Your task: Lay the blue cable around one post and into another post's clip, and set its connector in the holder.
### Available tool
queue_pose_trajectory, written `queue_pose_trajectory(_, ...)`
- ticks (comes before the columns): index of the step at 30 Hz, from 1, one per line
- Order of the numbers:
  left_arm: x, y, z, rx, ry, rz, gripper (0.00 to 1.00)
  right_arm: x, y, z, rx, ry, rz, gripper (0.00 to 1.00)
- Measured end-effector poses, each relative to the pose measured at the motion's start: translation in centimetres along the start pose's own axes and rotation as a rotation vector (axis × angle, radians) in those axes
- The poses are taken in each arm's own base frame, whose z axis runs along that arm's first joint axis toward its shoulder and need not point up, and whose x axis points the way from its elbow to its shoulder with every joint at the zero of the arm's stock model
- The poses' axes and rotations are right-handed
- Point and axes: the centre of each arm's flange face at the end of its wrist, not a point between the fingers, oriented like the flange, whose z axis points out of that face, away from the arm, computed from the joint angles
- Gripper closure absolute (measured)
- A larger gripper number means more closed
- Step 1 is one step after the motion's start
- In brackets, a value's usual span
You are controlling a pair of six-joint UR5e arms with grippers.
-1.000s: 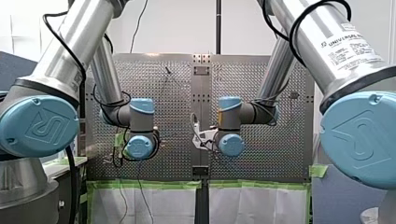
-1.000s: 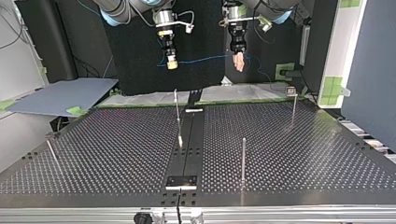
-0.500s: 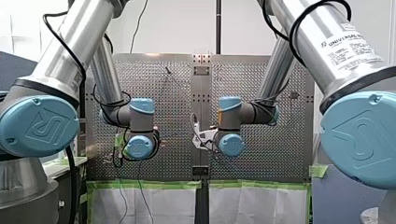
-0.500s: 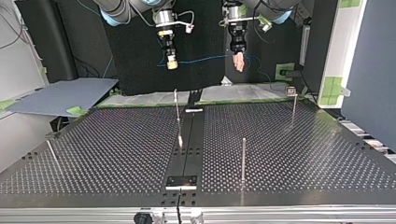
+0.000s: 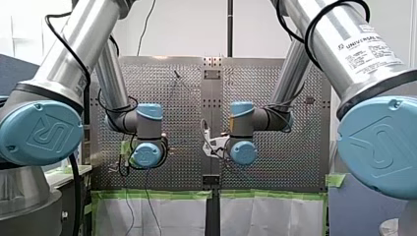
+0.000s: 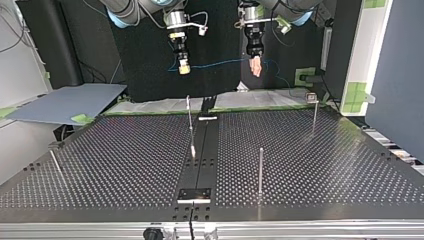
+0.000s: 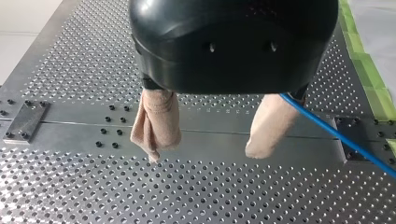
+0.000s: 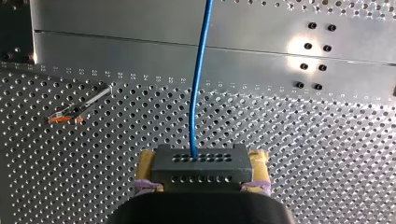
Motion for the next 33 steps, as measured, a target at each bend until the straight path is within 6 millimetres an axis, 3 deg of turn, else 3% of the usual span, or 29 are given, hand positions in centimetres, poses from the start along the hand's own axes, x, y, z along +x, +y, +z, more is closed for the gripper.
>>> queue_pose_trajectory(33,-0.69,-0.6,0.39,0.001,-0.019,-0.024,0.0,0.34,0.41,0.19,-0.002,0.014,0.012,0.98)
